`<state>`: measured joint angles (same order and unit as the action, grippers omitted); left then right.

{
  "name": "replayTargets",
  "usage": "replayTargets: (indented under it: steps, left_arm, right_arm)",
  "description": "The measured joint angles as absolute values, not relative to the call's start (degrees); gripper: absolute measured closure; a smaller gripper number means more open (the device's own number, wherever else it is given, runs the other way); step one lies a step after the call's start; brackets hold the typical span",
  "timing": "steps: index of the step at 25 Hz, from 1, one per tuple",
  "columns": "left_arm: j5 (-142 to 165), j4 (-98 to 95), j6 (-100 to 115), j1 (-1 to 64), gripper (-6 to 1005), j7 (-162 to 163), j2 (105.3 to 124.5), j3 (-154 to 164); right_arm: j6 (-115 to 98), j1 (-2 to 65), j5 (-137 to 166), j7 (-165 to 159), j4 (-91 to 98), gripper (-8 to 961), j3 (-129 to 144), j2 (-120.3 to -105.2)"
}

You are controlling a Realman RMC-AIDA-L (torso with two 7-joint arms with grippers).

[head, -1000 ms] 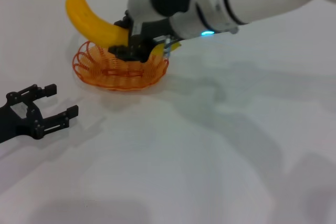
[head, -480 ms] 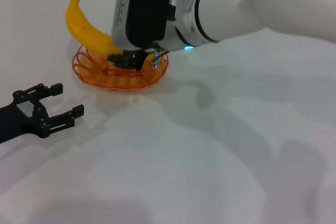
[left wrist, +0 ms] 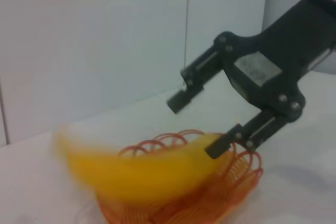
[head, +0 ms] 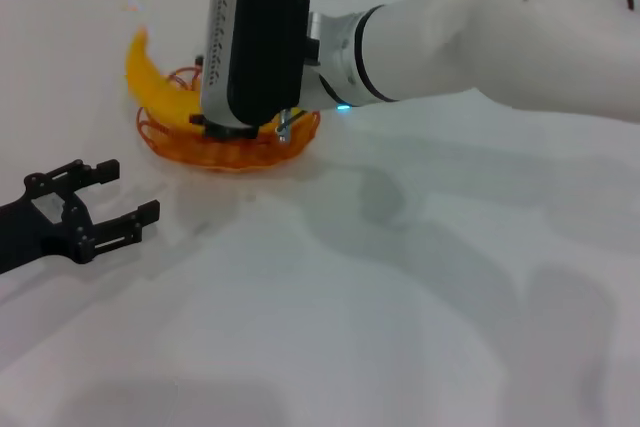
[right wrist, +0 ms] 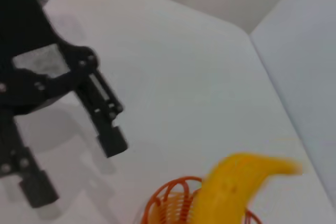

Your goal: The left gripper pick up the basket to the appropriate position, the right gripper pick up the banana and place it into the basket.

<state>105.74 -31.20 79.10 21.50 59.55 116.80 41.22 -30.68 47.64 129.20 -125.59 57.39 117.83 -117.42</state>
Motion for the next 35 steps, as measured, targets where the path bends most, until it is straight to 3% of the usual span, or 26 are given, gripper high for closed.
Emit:
replayTargets:
  steps: [7, 13, 20, 35]
  left_arm:
    - [105.7, -31.2, 79.1, 20.9, 199, 59.4, 116.8, 41.2]
    - [105.8, -31.2, 79.1, 20.6, 199, 59.3, 116.8, 41.2]
    - [105.8, -31.2, 79.1, 20.3, 199, 59.2, 116.89, 41.2]
    - [105.1, -31.2, 79.1, 20.1, 199, 58.5, 116.94, 40.5]
  right_arm:
    - [-29.5, 46.3, 129.0, -125.7, 59.0, 231, 117.4, -117.23]
    - [-36.1, 37.2, 128.5, -122.1, 71.2, 104, 111.6, -116.88]
    - [-44.1, 29.0, 114.7, -108.1, 71.4, 112, 101.9, -116.86]
    - [-55.9, 29.4, 95.4, -85.0, 43.0, 119, 81.8, -116.45]
